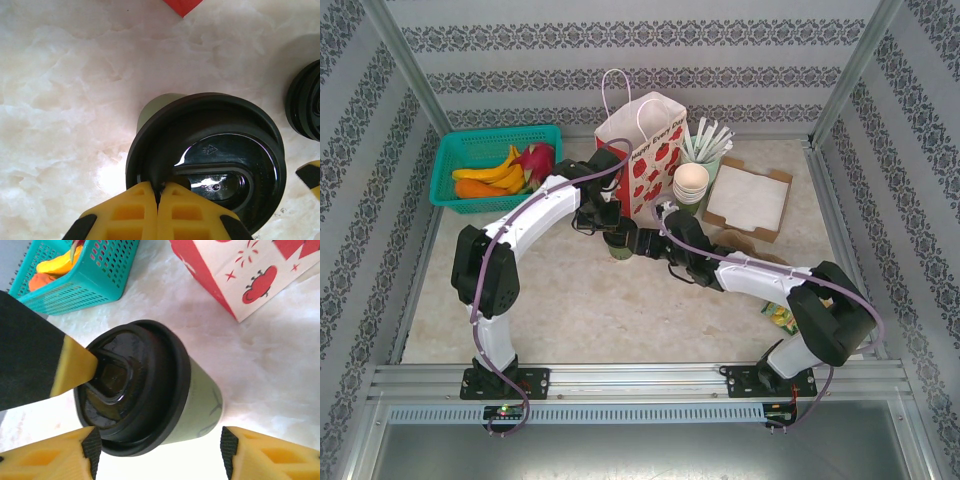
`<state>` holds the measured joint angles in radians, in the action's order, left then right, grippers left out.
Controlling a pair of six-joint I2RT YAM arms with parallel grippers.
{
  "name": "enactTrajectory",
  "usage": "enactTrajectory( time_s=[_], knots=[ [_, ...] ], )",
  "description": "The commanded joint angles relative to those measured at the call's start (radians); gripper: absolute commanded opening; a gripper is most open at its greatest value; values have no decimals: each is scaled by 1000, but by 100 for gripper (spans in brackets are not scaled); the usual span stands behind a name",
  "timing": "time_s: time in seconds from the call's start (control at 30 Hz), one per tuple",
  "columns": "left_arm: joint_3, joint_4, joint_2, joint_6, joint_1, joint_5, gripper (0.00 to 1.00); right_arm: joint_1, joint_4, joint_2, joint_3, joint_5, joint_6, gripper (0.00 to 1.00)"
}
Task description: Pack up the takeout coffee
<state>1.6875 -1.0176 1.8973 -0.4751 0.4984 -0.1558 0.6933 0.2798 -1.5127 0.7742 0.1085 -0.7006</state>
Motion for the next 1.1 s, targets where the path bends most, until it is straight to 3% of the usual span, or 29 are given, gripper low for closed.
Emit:
enactTrajectory(
  time_s=[0.0,0.27,0.47,0.7,1.07],
  knots=[
    [-23,-85,58,24,22,-7,0,-4,12,-14,-14,-4,10,60],
    [-33,-72,77,28,22,-42,0,-7,-13,-105,-28,9,-23,54],
    [-29,-72,78,31,22,-41,0,-12,-28,-86,-42,-9,-48,54],
    [12,-101,71,21,20,-17,0,-26,-81,-7,28,48,-47,68],
    [28,-104,58,9,20,-39,2,-40,-77,-78,126,119,-175,78]
  ],
)
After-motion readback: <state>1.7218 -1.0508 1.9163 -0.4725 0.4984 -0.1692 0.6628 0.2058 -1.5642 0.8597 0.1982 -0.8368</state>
